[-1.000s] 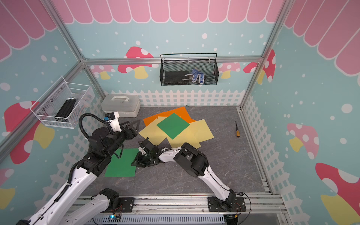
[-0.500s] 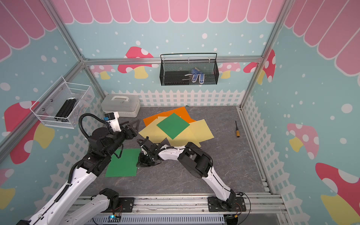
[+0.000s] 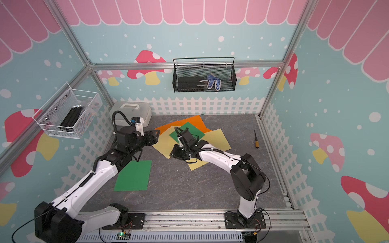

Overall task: Sort the scattered colored papers by color
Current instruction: Place the colored paper at the center of the board, then pick up the colored paper from the center of the board.

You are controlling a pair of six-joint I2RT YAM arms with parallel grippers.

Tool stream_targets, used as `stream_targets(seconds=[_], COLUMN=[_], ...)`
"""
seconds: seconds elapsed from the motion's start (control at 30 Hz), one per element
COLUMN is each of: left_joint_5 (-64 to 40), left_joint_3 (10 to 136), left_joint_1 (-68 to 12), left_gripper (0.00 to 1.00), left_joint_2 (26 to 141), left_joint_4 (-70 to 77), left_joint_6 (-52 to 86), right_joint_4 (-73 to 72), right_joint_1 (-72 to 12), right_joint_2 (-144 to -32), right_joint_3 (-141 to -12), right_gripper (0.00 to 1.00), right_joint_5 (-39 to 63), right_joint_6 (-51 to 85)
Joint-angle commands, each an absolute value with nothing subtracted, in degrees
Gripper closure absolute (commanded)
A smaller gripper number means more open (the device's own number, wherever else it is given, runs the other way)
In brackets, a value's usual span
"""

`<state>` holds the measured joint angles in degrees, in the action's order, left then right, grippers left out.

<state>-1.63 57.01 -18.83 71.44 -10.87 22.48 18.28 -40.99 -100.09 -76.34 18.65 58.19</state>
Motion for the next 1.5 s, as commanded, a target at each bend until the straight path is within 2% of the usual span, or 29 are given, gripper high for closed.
stream_targets(seconds=[0.0,0.03,0.13,0.33,0.5,0.63,0.9,1.47], left_joint_5=[-3.49,-3.6,-4.1,-5.87,-8.66,-9.21,-8.97,-9.31], left_joint_3=[62.84,64.41,70.01,84.83,101.38,108.73,111.44,110.59], left_joint_1=[-18.72,-18.72,-18.72,-18.86,-18.98,-19.05,-18.99,-18.98], left_gripper=[0.44,0.51,0.62,0.64,0.68,0.68,0.69,0.7], left_joint_2=[77.73,80.35,88.36,106.19,121.95,129.54,135.07,139.53], left_joint_4=[-13.53,-13.62,-13.84,-15.19,-22.0,-25.44,-28.02,-28.05], left_joint_6=[21.46,21.28,20.79,19.28,18.86,19.42,19.12,21.45], right_joint_4=[22.22,22.0,21.65,19.49,16.41,15.13,13.64,8.53], right_joint_1=[-34.43,-32.26,-26.99,-21.11,-17.18,-14.0,-11.98,-13.59], right_joint_2=[-98.84,-98.94,-101.0,-107.46,-114.09,-118.57,-123.65,-124.91], right_joint_3=[-76.55,-77.16,-79.38,-83.6,-86.19,-88.37,-91.22,-87.58], right_gripper=[0.63,0.61,0.58,0.58,0.58,0.58,0.58,0.58], right_joint_5=[18.15,19.09,21.67,25.25,28.37,29.68,32.02,35.73], right_joint_6=[53.26,52.35,51.03,51.11,52.55,52.86,53.23,56.46])
